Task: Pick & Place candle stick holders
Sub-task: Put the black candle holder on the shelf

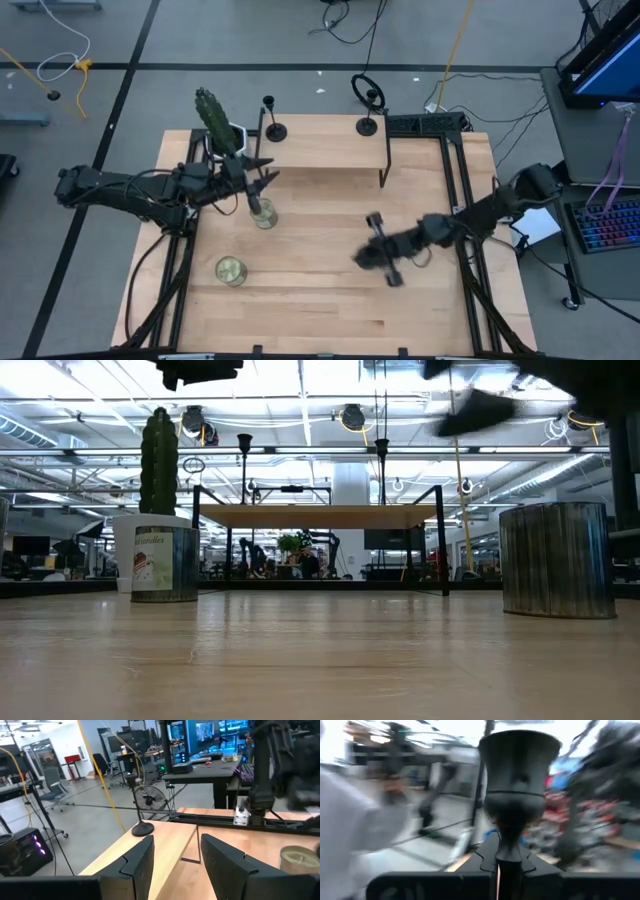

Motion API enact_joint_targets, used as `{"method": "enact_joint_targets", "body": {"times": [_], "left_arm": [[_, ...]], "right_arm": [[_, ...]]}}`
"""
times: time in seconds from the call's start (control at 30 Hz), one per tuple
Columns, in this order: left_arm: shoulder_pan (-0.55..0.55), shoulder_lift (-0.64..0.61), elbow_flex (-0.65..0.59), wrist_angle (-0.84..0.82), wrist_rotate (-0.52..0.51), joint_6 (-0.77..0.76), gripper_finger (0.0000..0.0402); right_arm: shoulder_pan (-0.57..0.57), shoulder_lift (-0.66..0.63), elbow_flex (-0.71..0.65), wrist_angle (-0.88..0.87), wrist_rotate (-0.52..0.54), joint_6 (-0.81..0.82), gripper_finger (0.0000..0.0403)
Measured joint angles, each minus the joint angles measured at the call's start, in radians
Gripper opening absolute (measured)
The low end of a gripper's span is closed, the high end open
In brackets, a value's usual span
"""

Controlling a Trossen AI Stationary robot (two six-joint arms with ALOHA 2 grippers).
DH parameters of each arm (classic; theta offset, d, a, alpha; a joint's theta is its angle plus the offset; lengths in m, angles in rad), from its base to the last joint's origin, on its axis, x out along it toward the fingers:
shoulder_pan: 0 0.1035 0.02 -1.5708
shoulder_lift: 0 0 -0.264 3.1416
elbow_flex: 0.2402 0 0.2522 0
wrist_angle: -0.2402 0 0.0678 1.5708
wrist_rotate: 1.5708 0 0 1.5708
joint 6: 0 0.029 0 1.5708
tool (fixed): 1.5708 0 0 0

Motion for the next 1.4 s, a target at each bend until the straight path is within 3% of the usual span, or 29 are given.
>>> {"method": "enact_joint_targets", "body": {"times": [0.13,0.3,0.37,0.67,0.93,1.4], "left_arm": [[-0.018,0.0,0.0,-0.004,0.0,0.004,0.017],[-0.035,0.0,0.0,-0.032,0.0,0.008,0.017],[-0.039,0.0,0.0,-0.029,0.0,0.01,0.017],[-0.038,0.0,0.0,-0.023,-0.001,0.06,0.017],[-0.038,0.0,0.0,-0.026,-0.002,0.06,0.017],[-0.038,0.0,0.0,-0.042,-0.003,0.06,0.017]], "right_arm": [[-0.13,0.0,0.202,-0.204,0.031,-0.029,0.0],[-0.298,0.018,0.404,-0.444,0.312,-0.004,0.0],[-0.37,0.052,0.463,-0.484,0.359,0.02,0.0],[-0.591,0.303,0.667,-0.486,0.361,0.156,0.0],[-0.696,0.476,0.783,-0.45,0.363,0.164,0.0],[-0.784,0.526,0.786,-0.447,0.362,0.183,0.0]]}}
